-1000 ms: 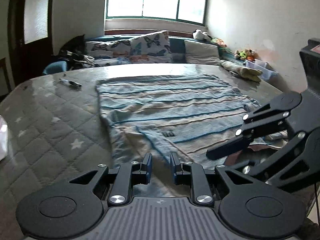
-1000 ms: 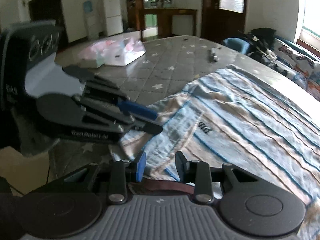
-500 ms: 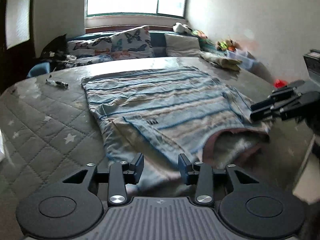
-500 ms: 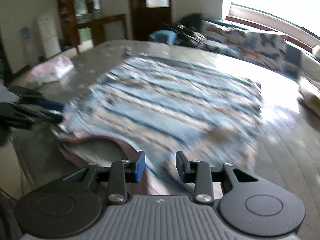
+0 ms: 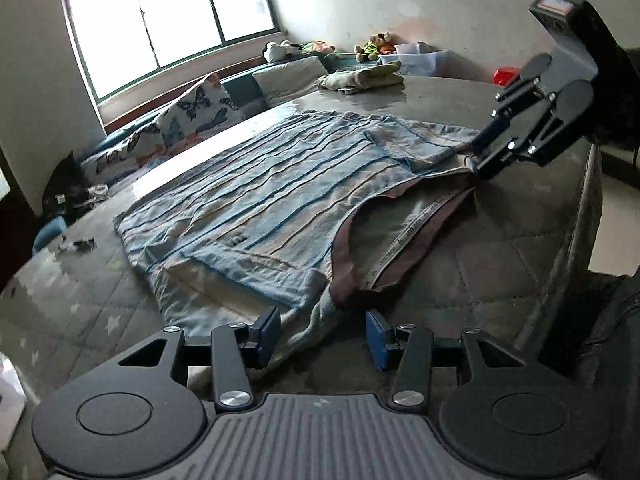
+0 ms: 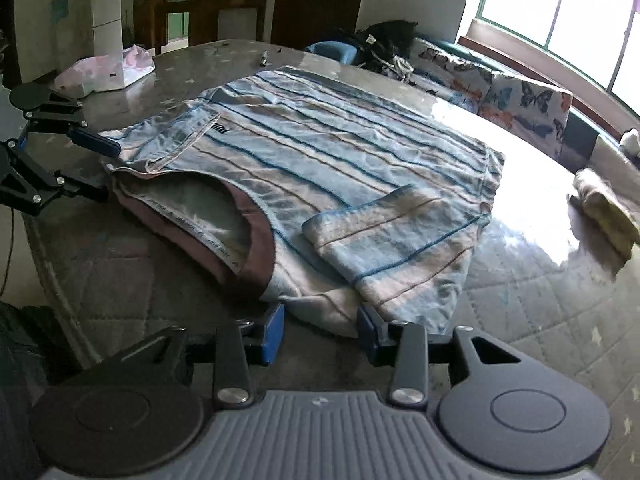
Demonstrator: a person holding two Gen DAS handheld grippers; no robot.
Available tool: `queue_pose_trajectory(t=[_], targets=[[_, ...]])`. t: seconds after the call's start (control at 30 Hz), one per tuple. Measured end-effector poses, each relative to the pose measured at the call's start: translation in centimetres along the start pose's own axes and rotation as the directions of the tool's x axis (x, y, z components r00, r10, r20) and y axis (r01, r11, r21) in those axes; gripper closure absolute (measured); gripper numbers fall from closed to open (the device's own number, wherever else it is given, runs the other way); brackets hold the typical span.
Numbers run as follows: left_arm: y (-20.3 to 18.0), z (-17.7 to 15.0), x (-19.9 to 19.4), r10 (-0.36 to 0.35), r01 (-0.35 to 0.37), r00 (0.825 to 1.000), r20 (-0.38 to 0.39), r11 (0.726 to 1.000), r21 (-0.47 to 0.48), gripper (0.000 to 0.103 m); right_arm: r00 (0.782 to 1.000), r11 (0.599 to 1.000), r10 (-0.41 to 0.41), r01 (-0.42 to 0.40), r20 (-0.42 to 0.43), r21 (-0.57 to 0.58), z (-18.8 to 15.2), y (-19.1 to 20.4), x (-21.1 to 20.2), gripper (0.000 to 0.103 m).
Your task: Fold clothes
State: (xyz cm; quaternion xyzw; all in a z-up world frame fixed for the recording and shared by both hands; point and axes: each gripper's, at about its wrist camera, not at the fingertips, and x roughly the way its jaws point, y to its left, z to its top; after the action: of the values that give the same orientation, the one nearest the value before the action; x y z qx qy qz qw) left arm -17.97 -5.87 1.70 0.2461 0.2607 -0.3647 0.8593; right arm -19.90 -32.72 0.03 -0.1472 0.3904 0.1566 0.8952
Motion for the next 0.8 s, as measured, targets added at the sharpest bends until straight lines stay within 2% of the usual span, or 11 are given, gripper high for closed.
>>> queue_pose_trajectory(t=[0.07, 0.17, 0.23, 0.27, 0.3, 0.37, 0.43, 0.7, 0.77, 0.8], targets=[[0.0, 0.1, 0.3, 0.002, -0.002, 1.000, 0.004, 1.000, 0.008, 0.054, 1.000, 1.000, -0.005, 0.005, 0.007, -0.018, 0.1, 0.2, 0.2, 0.063], [-0.1, 0.2, 0.7, -0.001, 0.001, 1.000, 0.013, 1.000, 0.016, 0.060, 1.000, 0.999, -0.005, 0.005, 0.014, -0.049, 0.2, 0.5, 0.6, 0.065], [-0.1, 0.3, 0.9, -0.002, 0.002, 1.000, 0.016, 1.000, 0.005, 0.075, 1.000, 0.998, 0.000, 0.000, 0.014, -0.056, 0.3, 0.5, 0.6, 0.068], [0.0, 0.3, 0.9, -0.003, 0.003, 1.000, 0.018, 1.000, 0.000, 0.079, 1.000, 0.999, 0.006, -0.005, 0.010, -0.049, 0.3, 0.3, 0.6, 0.073], [0.0, 0.3, 1.0, -0.003, 0.003, 1.000, 0.020, 1.000, -0.007, 0.082, 1.000, 0.999, 0.008, -0.008, 0.006, -0.041, 0.3, 0.3, 0.6, 0.084], [0.1, 0.4, 0.9, 0.000, 0.001, 1.000, 0.027, 1.000, -0.028, 0.086, 1.000, 1.000, 0.012, -0.012, -0.002, -0.025, 0.4, 0.2, 0.6, 0.098], [0.3, 0.5, 0.5, -0.003, 0.005, 0.999, 0.035, 0.999, -0.047, 0.089, 1.000, 1.000, 0.015, -0.015, -0.005, -0.015, 0.3, 0.1, 0.4, 0.102], [1.3, 1.5, -0.1, 0.011, -0.006, 0.998, 0.058, 0.997, -0.081, 0.090, 0.999, 1.000, 0.031, -0.031, 0.009, 0.001, -0.1, 0.0, -1.2, 0.102], [1.6, 2.1, 0.1, 0.020, -0.013, 0.997, 0.071, 0.996, -0.088, 0.091, 0.999, 1.000, 0.015, -0.014, 0.041, -0.020, 0.0, 0.0, -1.5, 0.097], [1.8, 2.4, 0.2, 0.022, -0.014, 0.997, 0.078, 0.996, -0.091, 0.091, 0.999, 0.999, 0.005, -0.003, 0.048, -0.032, -0.1, 0.1, -1.6, 0.087]])
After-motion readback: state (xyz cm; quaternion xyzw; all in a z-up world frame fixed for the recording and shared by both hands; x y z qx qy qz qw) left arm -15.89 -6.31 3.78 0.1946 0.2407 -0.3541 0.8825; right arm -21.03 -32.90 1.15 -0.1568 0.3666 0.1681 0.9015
